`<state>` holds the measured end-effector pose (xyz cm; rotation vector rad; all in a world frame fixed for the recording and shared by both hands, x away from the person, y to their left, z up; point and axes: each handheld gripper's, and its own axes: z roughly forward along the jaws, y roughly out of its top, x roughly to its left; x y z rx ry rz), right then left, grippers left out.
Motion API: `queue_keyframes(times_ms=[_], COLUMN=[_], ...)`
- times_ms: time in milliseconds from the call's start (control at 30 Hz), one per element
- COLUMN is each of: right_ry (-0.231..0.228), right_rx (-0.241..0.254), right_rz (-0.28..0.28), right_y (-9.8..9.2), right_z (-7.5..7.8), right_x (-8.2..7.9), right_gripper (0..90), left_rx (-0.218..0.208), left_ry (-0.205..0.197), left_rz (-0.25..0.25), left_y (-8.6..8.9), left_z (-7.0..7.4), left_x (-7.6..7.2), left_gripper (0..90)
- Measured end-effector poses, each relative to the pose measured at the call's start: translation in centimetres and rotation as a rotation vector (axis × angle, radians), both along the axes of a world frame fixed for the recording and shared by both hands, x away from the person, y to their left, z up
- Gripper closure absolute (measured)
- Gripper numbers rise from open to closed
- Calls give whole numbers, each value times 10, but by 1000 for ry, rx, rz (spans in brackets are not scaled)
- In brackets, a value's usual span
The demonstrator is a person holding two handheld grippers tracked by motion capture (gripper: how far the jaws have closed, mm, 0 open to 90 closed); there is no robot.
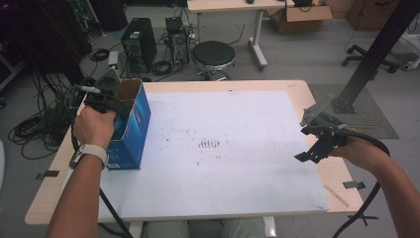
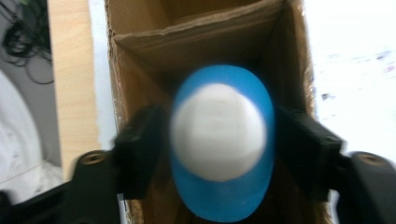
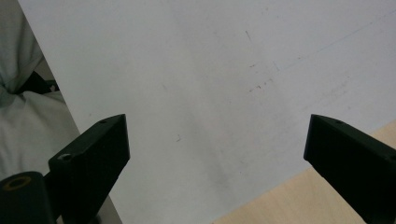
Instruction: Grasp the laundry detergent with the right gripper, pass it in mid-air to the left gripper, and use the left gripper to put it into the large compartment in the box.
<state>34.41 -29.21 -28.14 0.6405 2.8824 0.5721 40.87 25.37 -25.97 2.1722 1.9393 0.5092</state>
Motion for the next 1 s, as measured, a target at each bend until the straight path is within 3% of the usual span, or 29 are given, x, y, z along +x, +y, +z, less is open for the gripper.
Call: queue_keyframes(times_ms=[133,533,1000], right_ry=[-1,-3,-7], right_rx=[1,2,-1], right_rz=[-6,-2,-2], right_y=[-1,-1,0], right_z=[0,2,6], right_x=[0,-3,-5], right_gripper=[66,67,67], left_rx=[-13,-27,-48], left_ry=[-5,-27,5], left_rz=[-20,-56,-190], left_y=[-1,-6,-30], left_z=[11,40,74], left_x=[0,-4,-11], left_gripper=[256,199,115])
